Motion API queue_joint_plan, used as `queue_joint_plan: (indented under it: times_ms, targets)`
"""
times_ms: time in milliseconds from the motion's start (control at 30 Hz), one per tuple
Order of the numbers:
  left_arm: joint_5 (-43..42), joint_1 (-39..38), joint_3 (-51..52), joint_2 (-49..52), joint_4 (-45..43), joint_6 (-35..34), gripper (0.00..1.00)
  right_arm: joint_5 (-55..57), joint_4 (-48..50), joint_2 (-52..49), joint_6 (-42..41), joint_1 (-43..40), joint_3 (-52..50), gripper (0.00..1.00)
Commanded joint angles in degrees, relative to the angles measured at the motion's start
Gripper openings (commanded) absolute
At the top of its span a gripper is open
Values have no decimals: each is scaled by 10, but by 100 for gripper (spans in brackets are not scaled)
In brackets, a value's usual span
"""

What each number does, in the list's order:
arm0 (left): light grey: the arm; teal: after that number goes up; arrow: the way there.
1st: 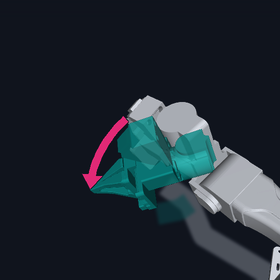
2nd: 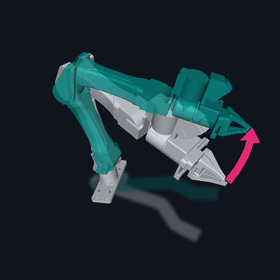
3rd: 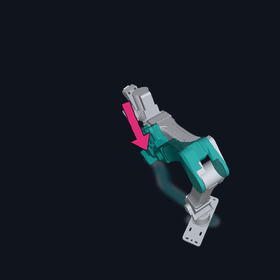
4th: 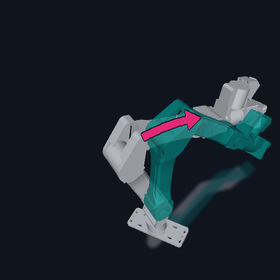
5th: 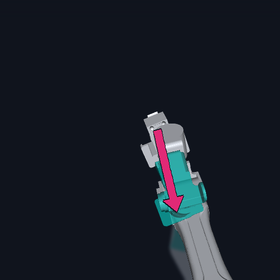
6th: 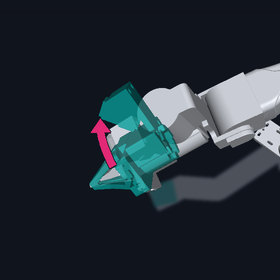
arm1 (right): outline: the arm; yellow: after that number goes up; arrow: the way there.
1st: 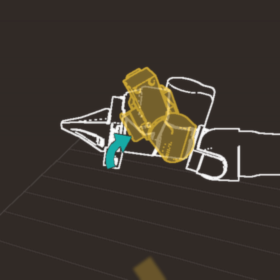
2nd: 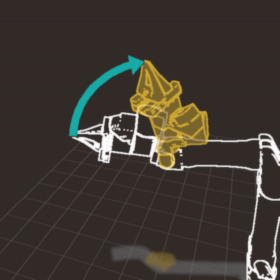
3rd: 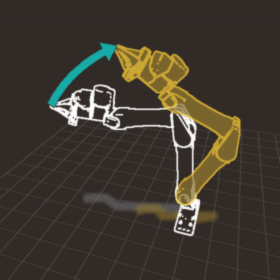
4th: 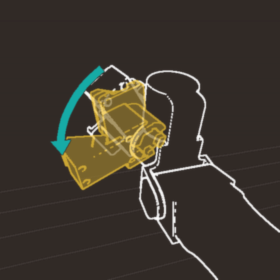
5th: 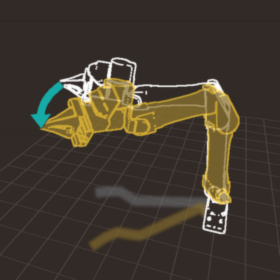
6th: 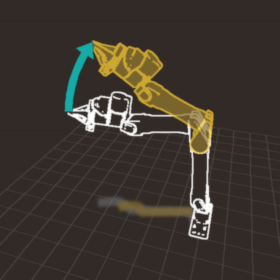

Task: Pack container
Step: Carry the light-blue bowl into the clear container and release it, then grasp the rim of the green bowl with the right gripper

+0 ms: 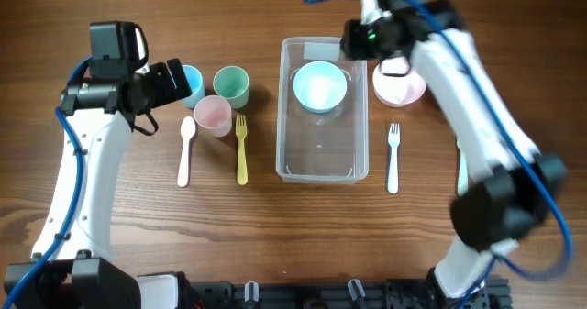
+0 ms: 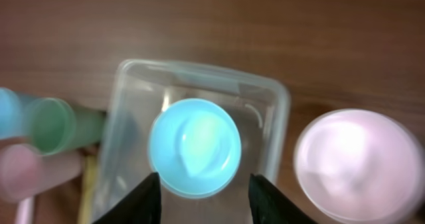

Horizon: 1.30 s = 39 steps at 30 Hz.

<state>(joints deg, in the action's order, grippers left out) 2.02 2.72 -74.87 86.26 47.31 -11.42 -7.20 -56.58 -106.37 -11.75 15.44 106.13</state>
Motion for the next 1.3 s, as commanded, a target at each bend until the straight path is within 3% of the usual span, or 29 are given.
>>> queue_joint_plan:
  times_ms: [0,133,233,533,600,633,667,1067,1167,1267]
  targets:
    - [-7,2,-13,1,-1,7,100,43,-54,103,-4,-99,22,48]
    - [-7,2,-13,1,-1,7,100,30,-138,89,-3,-309,3,52]
    - [-7,2,-13,1,-1,7,100,3,-153,33,-2,-381,-36,49]
    - [-7,2,-13,1,-1,7,100,54,-112,-154,-22,-386,-91,49]
    - [-7,2,-13,1,-1,7,100,59,-107,-170,-21,-386,-91,49]
    - [-7,2,-13,1,-1,7,100,59,-92,-175,-22,-386,-91,40]
    - [-7,2,-13,1,-1,7,100,59,-86,-175,-22,-386,-91,38]
    - [-7,2,-13,1,-1,7,100,57,-66,-197,-35,-386,-91,33]
    - [-7,2,-13,1,-1,7,100,55,-70,-194,-32,-385,-91,4]
    - [-7,2,-13,1,-1,7,100,61,-82,-160,-26,-381,-90,4]
